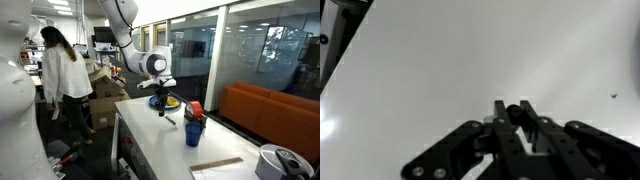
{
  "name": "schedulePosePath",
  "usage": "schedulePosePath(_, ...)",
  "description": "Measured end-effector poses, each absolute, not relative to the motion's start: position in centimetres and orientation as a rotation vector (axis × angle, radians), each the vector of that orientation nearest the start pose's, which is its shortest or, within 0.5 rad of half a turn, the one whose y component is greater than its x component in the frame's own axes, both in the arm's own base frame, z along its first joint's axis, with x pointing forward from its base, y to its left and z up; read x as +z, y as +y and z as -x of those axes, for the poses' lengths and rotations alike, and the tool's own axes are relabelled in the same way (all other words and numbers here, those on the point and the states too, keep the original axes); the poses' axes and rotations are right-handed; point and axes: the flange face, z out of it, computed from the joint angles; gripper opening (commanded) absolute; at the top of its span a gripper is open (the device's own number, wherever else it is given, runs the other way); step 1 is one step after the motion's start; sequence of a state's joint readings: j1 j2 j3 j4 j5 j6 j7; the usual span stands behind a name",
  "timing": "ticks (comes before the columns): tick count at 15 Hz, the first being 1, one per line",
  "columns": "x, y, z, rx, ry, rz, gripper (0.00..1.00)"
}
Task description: Take out the marker from the dark blue cup
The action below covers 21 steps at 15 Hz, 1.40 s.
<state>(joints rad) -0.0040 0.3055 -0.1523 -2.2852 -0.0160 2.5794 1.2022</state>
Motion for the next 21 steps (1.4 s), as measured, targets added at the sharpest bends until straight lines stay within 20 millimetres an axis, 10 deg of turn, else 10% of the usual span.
schedulePosePath(9,20.2,-8.5,-52.9,-0.023,1.988,2.518,0.05)
schedulePosePath(10,20.1,-8.5,-53.0,-0.02,1.989,2.52,0.42)
schedulePosePath(21,20.0,-8.6,-53.2,0.015,1.981,2.542,1.0)
